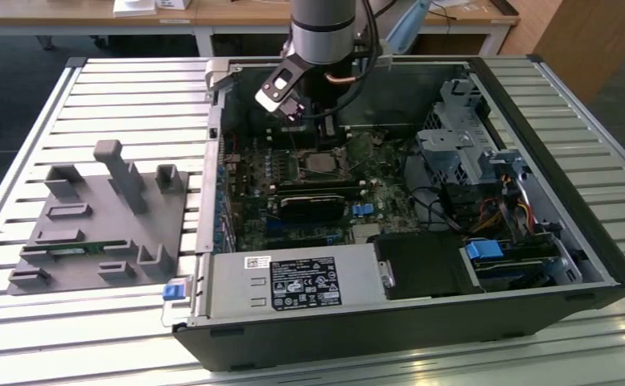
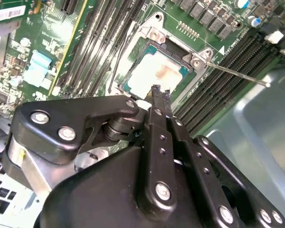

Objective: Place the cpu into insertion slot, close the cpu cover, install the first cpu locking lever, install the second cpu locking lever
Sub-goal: 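Close the cpu cover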

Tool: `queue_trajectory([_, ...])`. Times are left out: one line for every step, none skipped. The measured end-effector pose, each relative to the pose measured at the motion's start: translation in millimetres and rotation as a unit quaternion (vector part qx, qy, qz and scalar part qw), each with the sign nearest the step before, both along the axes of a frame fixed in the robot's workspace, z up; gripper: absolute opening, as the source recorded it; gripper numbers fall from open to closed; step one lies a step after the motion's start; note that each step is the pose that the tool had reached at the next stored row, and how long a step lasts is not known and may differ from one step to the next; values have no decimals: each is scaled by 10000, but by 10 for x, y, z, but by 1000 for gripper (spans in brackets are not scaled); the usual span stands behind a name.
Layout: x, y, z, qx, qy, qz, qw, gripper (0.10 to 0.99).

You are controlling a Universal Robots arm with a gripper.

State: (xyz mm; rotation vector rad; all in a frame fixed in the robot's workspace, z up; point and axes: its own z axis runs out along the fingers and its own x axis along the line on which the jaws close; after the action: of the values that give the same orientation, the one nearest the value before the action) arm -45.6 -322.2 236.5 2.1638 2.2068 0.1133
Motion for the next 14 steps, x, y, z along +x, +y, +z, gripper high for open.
queue_trajectory([0,0,5,0,0,0,10000,106])
queue_trajectory([0,-2,4,2,-1,1,10000,106])
queue_trajectory([0,-11,5,1,-1,1,10000,106])
queue_trajectory([0,-27,6,0,1,0,10000,106])
queue_trajectory([-1,-48,6,0,0,0,10000,106])
queue_trajectory([-1,-67,5,1,0,0,10000,106])
queue_trajectory([-1,-83,5,1,0,0,10000,106])
queue_trajectory([-1,-95,5,1,0,0,10000,106])
queue_trajectory([-1,-108,5,1,0,0,10000,106])
queue_trajectory([-1,-117,5,1,0,0,10000,106])
queue_trajectory([-1,-126,5,0,0,0,10000,106])
queue_trajectory([-1,-133,5,0,0,0,10000,106])
queue_trajectory([0,-136,5,1,-1,0,10000,106])
queue_trajectory([7,-138,5,1,0,0,10000,106])
